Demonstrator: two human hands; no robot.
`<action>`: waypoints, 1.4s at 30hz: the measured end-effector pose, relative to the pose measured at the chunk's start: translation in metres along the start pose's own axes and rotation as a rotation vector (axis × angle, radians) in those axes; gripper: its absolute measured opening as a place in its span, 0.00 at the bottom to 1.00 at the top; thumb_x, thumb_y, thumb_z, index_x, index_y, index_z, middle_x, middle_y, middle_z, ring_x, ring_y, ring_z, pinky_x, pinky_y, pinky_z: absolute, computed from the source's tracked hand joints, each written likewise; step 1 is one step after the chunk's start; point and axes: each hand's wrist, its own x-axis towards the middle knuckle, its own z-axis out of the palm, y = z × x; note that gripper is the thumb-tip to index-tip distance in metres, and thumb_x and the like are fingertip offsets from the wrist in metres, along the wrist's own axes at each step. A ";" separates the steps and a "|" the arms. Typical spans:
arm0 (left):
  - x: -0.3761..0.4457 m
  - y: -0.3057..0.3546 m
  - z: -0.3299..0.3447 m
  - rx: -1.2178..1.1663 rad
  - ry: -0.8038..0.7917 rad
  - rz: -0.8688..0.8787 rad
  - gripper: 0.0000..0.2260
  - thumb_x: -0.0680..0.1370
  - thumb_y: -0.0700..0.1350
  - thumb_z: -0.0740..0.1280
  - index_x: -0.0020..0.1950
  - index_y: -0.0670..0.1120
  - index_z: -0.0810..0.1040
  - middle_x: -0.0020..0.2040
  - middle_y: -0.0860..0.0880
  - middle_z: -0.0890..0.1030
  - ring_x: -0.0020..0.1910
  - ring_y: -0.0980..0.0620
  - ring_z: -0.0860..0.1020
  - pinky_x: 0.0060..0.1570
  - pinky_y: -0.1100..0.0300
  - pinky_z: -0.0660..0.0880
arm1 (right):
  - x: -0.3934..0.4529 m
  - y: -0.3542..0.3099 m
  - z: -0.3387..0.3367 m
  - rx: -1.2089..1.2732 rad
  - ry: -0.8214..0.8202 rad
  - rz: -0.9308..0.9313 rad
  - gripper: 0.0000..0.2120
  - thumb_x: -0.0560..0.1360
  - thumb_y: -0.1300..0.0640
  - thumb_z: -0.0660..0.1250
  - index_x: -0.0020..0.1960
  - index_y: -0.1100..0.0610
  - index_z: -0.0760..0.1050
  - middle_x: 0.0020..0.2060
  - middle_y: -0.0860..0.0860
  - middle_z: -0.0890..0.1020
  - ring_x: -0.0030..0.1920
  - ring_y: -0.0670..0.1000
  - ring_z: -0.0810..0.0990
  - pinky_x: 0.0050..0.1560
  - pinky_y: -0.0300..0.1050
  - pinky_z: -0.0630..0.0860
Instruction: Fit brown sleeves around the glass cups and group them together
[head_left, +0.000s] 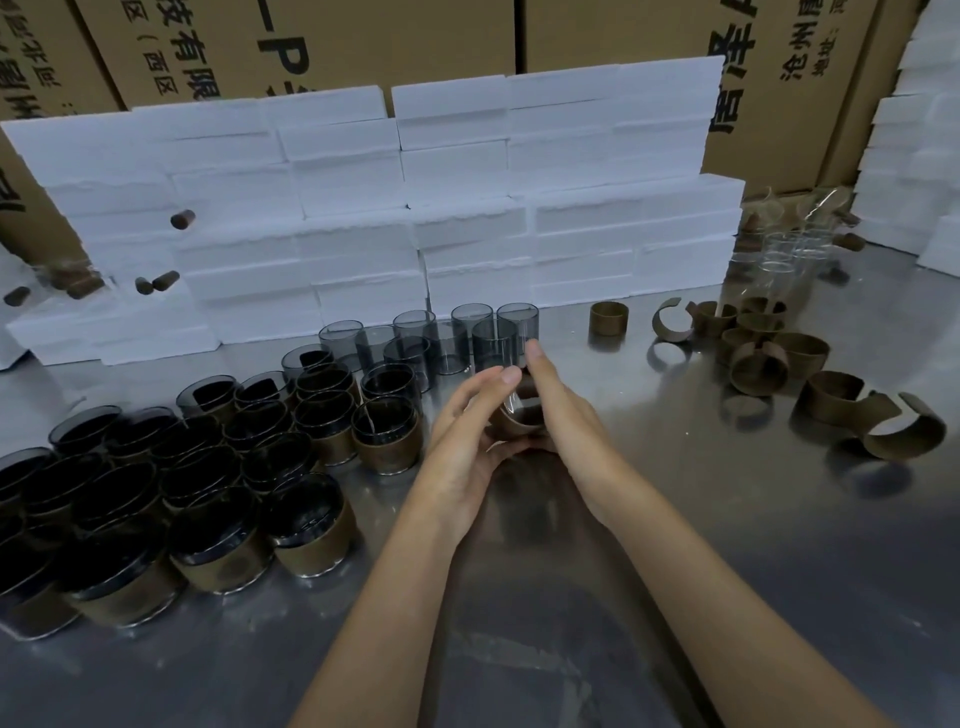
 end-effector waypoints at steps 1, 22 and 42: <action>0.000 0.000 0.000 0.005 0.006 0.000 0.25 0.71 0.52 0.79 0.64 0.43 0.81 0.54 0.41 0.84 0.55 0.41 0.81 0.54 0.48 0.79 | 0.001 -0.001 0.000 0.009 0.006 0.000 0.48 0.55 0.11 0.56 0.59 0.43 0.82 0.49 0.45 0.87 0.50 0.45 0.86 0.61 0.50 0.80; -0.009 -0.004 0.021 -0.031 0.185 -0.086 0.14 0.83 0.49 0.66 0.39 0.47 0.72 0.41 0.41 0.74 0.43 0.44 0.76 0.48 0.52 0.73 | -0.008 -0.003 -0.003 0.577 0.153 0.215 0.16 0.75 0.48 0.69 0.34 0.53 0.69 0.30 0.50 0.72 0.30 0.50 0.72 0.36 0.43 0.71; -0.007 -0.015 0.027 0.018 0.189 -0.042 0.24 0.79 0.53 0.72 0.25 0.52 0.69 0.28 0.50 0.68 0.31 0.49 0.72 0.38 0.55 0.72 | -0.015 -0.007 -0.002 0.426 0.192 0.119 0.25 0.74 0.49 0.73 0.24 0.51 0.67 0.21 0.48 0.69 0.23 0.49 0.70 0.29 0.38 0.71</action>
